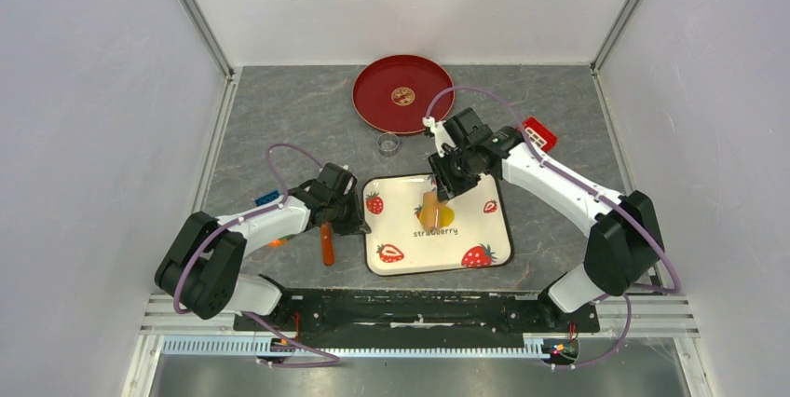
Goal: Roll out the dumpling wrappers from the dough
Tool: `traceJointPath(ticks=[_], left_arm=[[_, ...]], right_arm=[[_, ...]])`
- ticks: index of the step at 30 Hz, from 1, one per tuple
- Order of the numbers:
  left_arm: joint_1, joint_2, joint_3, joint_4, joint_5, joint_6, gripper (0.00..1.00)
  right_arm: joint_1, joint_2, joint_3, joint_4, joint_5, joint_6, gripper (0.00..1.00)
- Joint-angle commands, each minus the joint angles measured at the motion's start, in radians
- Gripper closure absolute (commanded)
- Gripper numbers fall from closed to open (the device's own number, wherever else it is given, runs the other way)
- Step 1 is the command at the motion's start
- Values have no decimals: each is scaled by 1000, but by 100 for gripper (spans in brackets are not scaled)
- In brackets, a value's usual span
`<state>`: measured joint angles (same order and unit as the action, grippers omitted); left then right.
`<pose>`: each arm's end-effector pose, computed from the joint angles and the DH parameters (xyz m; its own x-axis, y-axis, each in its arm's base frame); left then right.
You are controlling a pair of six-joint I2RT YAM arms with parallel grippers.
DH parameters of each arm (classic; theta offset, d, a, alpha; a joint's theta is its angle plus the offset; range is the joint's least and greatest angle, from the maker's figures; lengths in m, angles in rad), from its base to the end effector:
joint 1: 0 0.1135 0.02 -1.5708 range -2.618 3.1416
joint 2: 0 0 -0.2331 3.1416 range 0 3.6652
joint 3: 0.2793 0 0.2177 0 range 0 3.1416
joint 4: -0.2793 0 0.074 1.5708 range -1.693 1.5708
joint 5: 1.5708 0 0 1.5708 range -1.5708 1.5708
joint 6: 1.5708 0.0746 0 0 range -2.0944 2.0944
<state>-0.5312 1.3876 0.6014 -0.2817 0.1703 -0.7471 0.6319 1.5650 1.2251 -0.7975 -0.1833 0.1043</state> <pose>0.1996 -0.1320 0.1078 -0.9413 -0.2236 -0.2527 -0.0954 0.8947 -0.4365 0.2323 0.1869 0.1997 -0.7952 -0.4552 -0.4005 -0.5628 0.7999 0.2082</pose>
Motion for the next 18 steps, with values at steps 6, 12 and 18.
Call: traceJointPath(ticks=[6,12,18], left_arm=[[-1,38,-23,-84,-138,18,98],[-1,39,-23,-83,-137,18,98],[-1,39,-22,-84,-137,18,98]], right_arm=[[-44,174,-191,-69,217,-16,100],[-40,188,-237,-25,191,-21,100],[-9,205,-235,0,186,-15,100]])
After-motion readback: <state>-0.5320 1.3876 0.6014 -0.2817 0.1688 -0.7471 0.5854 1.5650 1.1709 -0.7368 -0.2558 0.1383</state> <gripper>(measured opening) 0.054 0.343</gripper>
